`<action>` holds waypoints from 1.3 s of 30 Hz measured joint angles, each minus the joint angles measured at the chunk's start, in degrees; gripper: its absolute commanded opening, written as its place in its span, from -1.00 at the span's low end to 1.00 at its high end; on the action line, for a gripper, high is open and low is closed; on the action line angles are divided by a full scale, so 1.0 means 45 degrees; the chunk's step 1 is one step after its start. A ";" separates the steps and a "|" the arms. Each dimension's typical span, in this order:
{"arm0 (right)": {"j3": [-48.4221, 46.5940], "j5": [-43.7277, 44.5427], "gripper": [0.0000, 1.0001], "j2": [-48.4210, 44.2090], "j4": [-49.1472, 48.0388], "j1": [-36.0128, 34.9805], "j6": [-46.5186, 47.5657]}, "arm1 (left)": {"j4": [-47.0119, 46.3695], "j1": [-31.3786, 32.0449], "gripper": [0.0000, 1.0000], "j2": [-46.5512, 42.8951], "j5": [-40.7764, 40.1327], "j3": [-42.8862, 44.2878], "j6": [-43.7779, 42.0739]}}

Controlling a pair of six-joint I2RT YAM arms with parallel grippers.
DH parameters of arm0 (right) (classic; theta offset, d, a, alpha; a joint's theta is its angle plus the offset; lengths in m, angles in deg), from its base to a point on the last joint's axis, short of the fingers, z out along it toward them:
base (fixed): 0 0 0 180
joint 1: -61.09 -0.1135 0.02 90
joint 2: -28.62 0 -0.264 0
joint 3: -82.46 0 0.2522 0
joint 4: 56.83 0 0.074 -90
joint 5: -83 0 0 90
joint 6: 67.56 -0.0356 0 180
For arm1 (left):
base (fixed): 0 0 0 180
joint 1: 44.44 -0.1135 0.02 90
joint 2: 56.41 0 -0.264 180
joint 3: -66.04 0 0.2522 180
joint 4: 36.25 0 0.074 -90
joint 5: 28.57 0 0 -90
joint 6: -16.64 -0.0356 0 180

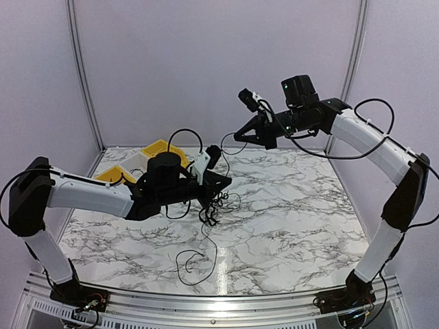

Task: Untangle the cables

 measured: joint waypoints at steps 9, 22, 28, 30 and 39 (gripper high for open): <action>0.2142 0.1957 -0.52 0.1112 -0.0573 0.0520 0.0534 | 0.3143 -0.1744 -1.00 -0.2429 -0.0505 0.0112 -0.0044; 0.4201 0.1865 -0.18 0.1666 -0.1025 0.0525 0.0952 | 0.8825 -0.5639 -1.00 -0.1909 -0.1627 0.3725 -0.1311; 0.4886 0.1826 -0.18 0.1671 -0.1146 0.0525 0.1127 | 0.9190 -0.7339 -1.00 -0.1622 -0.1360 0.3905 -0.1579; 0.4891 0.1812 -0.18 0.1671 -0.1171 0.0525 0.1200 | 0.9141 -0.7834 -1.00 -0.1545 -0.1141 0.3905 -0.1574; 0.4891 0.1783 -0.18 0.1768 -0.1185 0.0525 0.1433 | 0.8578 -0.8830 -1.00 -0.0486 -0.0262 0.3837 -0.1472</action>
